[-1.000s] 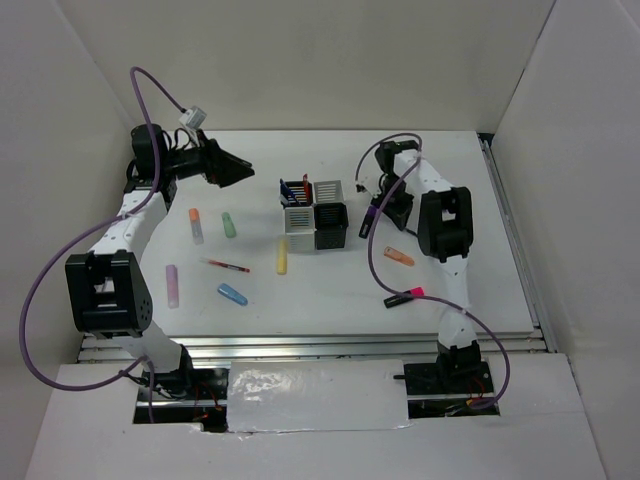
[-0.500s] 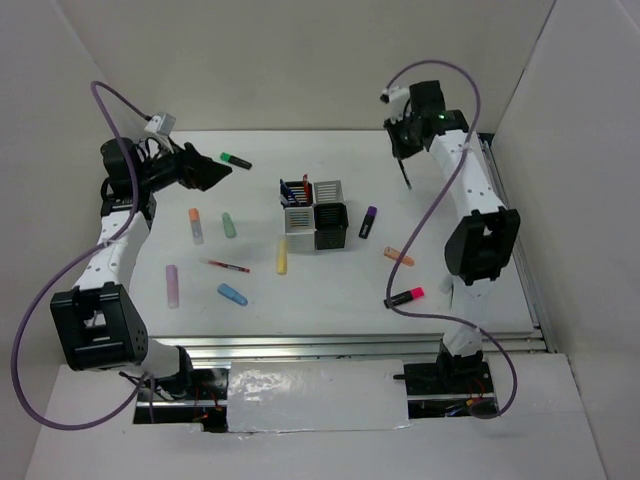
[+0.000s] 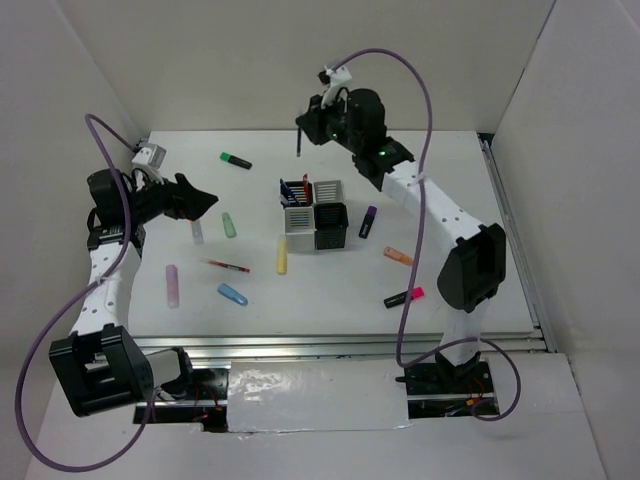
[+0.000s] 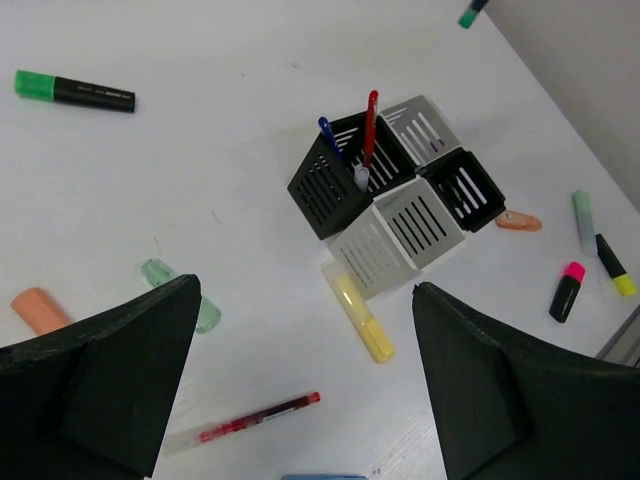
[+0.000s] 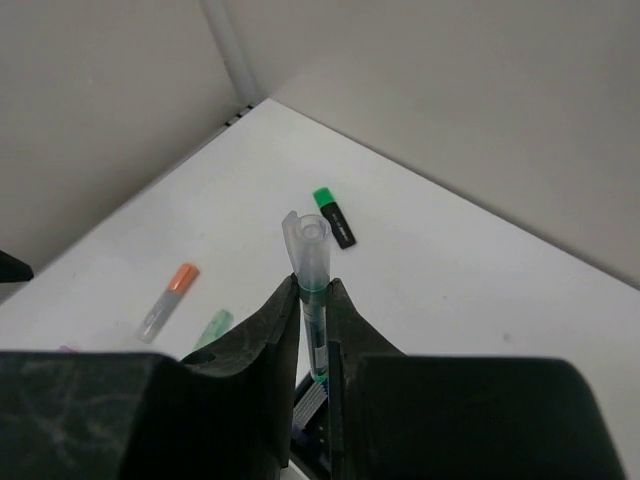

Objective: Sort the stationery into containers
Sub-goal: Place the pen in the storage box.

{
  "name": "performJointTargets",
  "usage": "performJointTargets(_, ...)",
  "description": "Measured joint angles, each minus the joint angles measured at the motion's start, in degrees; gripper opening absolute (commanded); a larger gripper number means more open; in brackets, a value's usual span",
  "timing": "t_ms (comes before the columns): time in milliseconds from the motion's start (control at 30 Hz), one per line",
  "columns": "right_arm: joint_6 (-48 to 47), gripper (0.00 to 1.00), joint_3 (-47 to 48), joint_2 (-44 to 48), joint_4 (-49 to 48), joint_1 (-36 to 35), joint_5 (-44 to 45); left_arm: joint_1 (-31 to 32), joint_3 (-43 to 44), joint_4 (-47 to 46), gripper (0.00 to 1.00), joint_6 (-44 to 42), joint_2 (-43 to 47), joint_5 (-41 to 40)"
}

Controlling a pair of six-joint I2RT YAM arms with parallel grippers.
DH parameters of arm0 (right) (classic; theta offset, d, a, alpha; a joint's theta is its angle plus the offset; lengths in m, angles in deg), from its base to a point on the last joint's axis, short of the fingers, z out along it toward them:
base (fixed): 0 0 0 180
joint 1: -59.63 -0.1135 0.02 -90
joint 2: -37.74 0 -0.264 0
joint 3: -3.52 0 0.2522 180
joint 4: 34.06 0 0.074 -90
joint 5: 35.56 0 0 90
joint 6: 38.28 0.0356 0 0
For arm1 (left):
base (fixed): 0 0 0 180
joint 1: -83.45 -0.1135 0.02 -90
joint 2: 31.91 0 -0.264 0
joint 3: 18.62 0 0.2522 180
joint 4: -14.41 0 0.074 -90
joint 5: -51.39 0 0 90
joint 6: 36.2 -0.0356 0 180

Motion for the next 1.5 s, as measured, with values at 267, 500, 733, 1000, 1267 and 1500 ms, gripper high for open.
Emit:
performJointTargets(267, 3.65, 0.0, 0.46, -9.49, -5.9, -5.11, 3.76, -1.81, -1.51, 4.33, 0.99, -4.81, 2.29, 0.04)
performJointTargets(500, 2.73, 0.0, -3.93, -9.75, -9.07, -6.6, 5.68, -2.8, -1.86, 6.6, 0.99, -7.74, 2.4, 0.33)
performJointTargets(733, 0.5, 0.0, -8.7, -9.73, -10.6, -6.91, 7.67, -2.82, -1.86, 8.57, 0.99, -11.74, 1.27, 0.72)
performJointTargets(1000, -1.01, 0.0, -13.86, -9.73, -10.56, -6.88, 8.26, -2.82, -0.57, 14.16, 0.99, -18.03, -3.23, 0.68)
performJointTargets(1267, -1.38, 0.6, -16.04, -9.49, -10.51, -6.88, 8.0, -2.49, 3.13, 22.69, 0.91, -28.85, -8.0, 0.98)
performJointTargets(1500, -1.6, 0.67, -16.15, -7.98, -8.76, -6.84, 7.28, -2.05, 2.84, 24.24, 0.85, -31.17, -9.86, -1.66)
